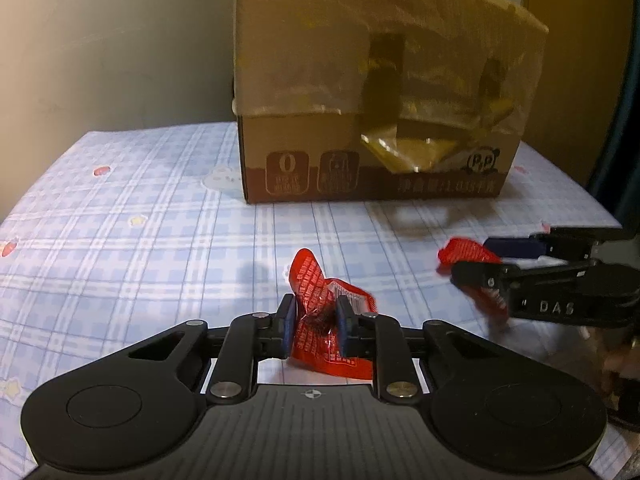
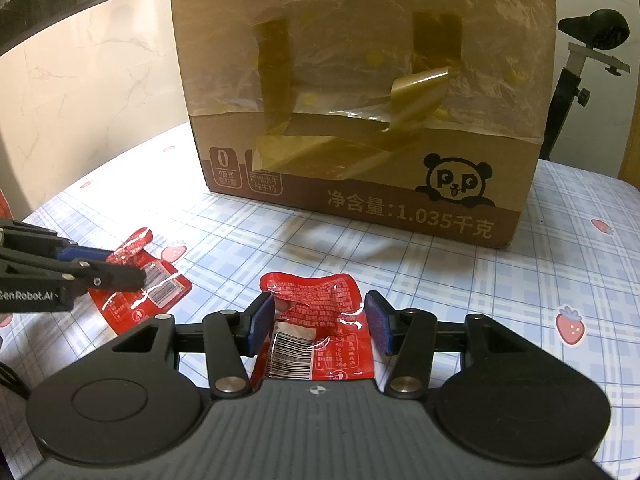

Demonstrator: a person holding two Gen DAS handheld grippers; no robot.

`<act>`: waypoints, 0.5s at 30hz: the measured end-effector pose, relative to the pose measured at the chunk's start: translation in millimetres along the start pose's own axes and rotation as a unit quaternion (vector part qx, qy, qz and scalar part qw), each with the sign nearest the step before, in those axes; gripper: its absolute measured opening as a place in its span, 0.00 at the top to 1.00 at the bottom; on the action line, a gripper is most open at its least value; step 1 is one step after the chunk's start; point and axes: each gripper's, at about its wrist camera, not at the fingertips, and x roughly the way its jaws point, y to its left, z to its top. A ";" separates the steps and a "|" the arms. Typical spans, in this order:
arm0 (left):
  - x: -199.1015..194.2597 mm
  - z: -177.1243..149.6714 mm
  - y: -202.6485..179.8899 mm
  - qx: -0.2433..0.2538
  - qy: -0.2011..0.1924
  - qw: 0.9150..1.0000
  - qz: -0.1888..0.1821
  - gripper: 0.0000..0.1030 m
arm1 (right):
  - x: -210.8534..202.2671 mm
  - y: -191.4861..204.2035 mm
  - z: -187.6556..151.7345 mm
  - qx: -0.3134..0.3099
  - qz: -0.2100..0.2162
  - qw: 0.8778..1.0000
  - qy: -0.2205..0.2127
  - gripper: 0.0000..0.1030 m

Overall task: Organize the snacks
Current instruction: 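Lift both held red packets up over the box opening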

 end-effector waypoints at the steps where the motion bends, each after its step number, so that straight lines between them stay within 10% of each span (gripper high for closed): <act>1: -2.3 2.6 0.9 -0.001 -0.004 1.000 0.000 0.79 | -0.1 0.1 0.1 0.001 0.001 1.000 0.000 0.49; 15: -41.4 57.2 -0.5 0.004 -0.081 0.997 -0.021 0.79 | -40.4 -2.8 23.3 0.013 0.014 0.998 -0.064 0.50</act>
